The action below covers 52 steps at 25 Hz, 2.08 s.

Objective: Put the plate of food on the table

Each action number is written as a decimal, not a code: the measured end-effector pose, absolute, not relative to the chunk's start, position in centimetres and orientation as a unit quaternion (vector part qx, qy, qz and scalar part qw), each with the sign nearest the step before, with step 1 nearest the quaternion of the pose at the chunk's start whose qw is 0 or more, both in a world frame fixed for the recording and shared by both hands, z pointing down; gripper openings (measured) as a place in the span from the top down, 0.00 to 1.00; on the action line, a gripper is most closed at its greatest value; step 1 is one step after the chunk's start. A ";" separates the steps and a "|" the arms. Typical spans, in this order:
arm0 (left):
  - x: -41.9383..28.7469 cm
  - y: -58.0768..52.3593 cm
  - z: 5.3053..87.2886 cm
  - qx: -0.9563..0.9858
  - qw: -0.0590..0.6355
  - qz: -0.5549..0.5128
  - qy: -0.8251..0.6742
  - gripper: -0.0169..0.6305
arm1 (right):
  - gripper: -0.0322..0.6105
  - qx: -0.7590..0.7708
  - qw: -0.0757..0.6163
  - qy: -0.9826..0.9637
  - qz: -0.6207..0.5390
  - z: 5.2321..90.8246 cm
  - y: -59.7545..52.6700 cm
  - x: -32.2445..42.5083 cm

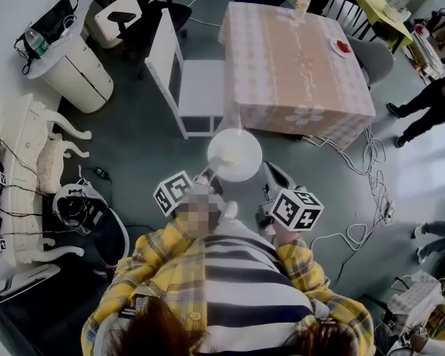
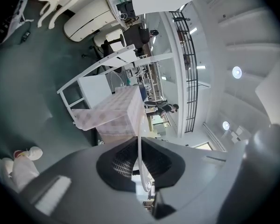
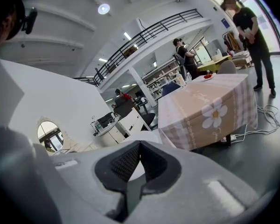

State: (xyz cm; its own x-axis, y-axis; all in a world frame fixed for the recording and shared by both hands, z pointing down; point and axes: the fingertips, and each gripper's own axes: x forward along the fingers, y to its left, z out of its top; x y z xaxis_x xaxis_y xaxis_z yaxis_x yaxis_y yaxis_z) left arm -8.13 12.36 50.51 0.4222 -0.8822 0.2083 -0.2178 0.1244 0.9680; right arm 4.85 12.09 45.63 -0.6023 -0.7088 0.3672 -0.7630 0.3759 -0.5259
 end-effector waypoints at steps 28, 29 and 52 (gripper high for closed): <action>-6.6 -4.9 50.4 0.606 0.592 -0.281 -0.451 0.96 | 0.95 0.444 0.057 -0.834 0.322 46.1 -4.7 5.3; -6.4 -5.6 50.5 0.607 0.594 -0.280 -0.448 0.96 | 0.95 0.446 0.057 -0.833 0.323 46.2 -5.2 5.3; -5.9 -23.8 51.2 0.633 0.633 -0.212 -0.390 0.96 | 0.95 0.509 0.049 -0.785 0.349 47.2 -21.1 4.4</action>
